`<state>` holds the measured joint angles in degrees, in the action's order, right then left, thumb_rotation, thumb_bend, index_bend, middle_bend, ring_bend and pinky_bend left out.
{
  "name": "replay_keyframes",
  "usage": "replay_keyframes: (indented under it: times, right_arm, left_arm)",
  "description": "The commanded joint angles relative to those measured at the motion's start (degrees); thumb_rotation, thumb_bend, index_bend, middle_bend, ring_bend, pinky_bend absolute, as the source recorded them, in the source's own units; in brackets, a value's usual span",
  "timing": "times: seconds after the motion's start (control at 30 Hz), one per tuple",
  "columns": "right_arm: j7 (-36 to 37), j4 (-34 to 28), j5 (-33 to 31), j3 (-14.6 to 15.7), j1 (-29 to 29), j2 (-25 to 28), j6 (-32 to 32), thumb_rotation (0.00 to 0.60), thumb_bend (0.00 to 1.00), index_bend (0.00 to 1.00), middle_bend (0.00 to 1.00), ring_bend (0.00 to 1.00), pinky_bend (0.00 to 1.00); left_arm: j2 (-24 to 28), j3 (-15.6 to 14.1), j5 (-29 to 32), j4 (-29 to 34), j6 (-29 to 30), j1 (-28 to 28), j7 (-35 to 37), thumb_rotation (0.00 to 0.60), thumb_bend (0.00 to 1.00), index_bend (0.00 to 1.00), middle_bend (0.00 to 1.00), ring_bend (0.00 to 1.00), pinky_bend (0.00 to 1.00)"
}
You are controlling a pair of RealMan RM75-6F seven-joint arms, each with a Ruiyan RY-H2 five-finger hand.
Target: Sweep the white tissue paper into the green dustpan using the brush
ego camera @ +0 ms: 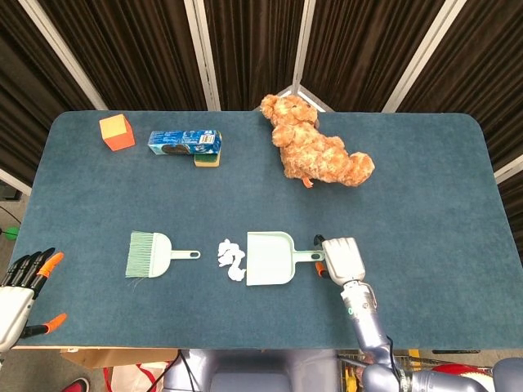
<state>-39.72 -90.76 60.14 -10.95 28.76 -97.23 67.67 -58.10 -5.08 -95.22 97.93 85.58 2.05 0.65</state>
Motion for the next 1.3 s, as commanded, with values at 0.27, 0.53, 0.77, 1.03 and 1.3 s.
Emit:
replay_keyframes:
  times: [0.27,0.53,0.77,1.03,1.3]
  right_arm:
    - [-0.8,1.0,-1.3,0.7,0.8,-1.8,0.6,0.6,0.34,0.42,0.85,0.83,0.86]
    - [-0.4,2.1,-1.8,1.0,1.3,-2.8,0.6,0.6,0.4,0.61,0.85,0.83,0.86]
    - [0.2,2.2,-1.0,1.7,1.4,-1.9,0.6,0.6,0.42,0.66,0.85,0.83,0.86]
    - [0.9,3.1,2.3,1.9,2.6,0.5,0.0,0.6,0.42,0.66,0.85,0.83,0.86]
    - [1.6,3.2,3.3,1.9,2.8,1.2,0.5,0.6,0.42,0.66,0.85,0.83,0.86]
  left_arm:
    - [0.1,0.0,0.0,0.0,-0.1,0.1,0.3,0.6,0.0,0.0,0.0,0.0,0.0]
    - [0.1,0.0,0.0,-0.1,-0.2,0.1,0.4,0.6,0.0,0.0,0.0,0.0,0.0]
    - [0.3,-0.1,0.1,0.3,-0.6,0.2,0.1,0.6,0.0,0.0,0.0,0.0,0.0]
    - [2.2,2.3,2.8,5.3,-5.9,4.1,-5.6,0.6,0.01,0.0,0.0,0.0,0.0]
    - [1.9,8.0,11.5,9.9,-14.2,11.3,-16.9,0.6,0.03,0.0,0.08,0.01,0.04]
